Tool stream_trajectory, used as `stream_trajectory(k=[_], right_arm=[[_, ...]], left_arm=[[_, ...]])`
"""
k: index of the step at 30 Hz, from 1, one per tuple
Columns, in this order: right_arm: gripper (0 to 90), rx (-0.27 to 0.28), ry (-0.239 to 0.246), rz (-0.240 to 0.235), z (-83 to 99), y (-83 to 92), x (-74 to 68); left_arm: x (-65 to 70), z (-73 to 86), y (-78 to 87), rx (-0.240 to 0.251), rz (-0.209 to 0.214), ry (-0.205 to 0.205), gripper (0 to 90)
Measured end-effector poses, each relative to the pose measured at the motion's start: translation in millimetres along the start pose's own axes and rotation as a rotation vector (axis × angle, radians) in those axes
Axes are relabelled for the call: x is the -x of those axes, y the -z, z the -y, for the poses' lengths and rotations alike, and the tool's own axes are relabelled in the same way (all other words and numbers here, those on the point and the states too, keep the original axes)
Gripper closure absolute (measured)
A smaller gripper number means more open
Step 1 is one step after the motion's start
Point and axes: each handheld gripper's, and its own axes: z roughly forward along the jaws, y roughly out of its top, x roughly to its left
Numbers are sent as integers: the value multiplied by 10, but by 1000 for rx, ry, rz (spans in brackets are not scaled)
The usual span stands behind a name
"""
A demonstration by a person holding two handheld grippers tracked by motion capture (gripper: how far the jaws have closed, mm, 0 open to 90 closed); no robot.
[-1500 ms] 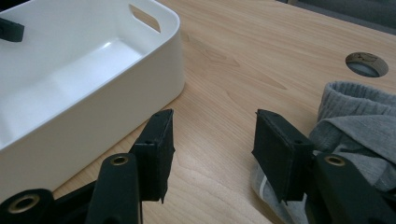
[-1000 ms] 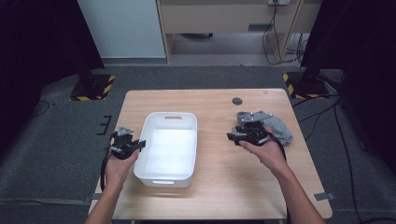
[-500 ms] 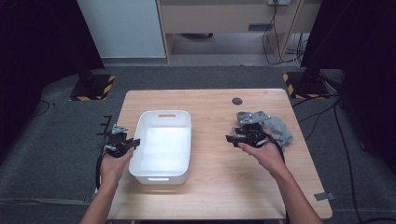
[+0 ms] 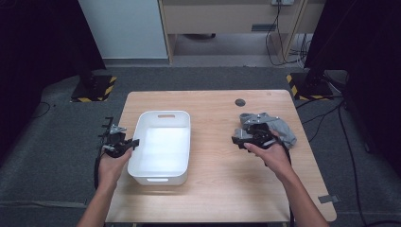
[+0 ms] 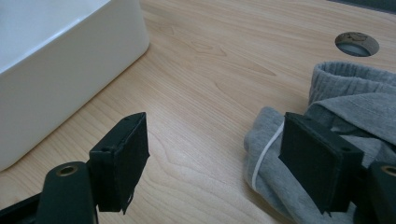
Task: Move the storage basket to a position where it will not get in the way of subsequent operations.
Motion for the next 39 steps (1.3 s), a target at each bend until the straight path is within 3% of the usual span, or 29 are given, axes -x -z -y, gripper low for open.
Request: stream_trajectory(k=[24, 29, 34, 39], right_arm=[[221, 5, -10, -1, 40, 47, 51], [219, 16, -22, 11, 65, 88, 103], [219, 20, -17, 16, 93, 117, 122], [218, 24, -27, 22, 113, 122, 160]], left_arm=[[-272, -24, 42, -21, -31, 0, 772], [-363, -46, 39, -22, -44, -24, 773], [-486, -43, 43, -10, -28, -6, 770], [-567, -62, 46, -16, -45, -17, 771]])
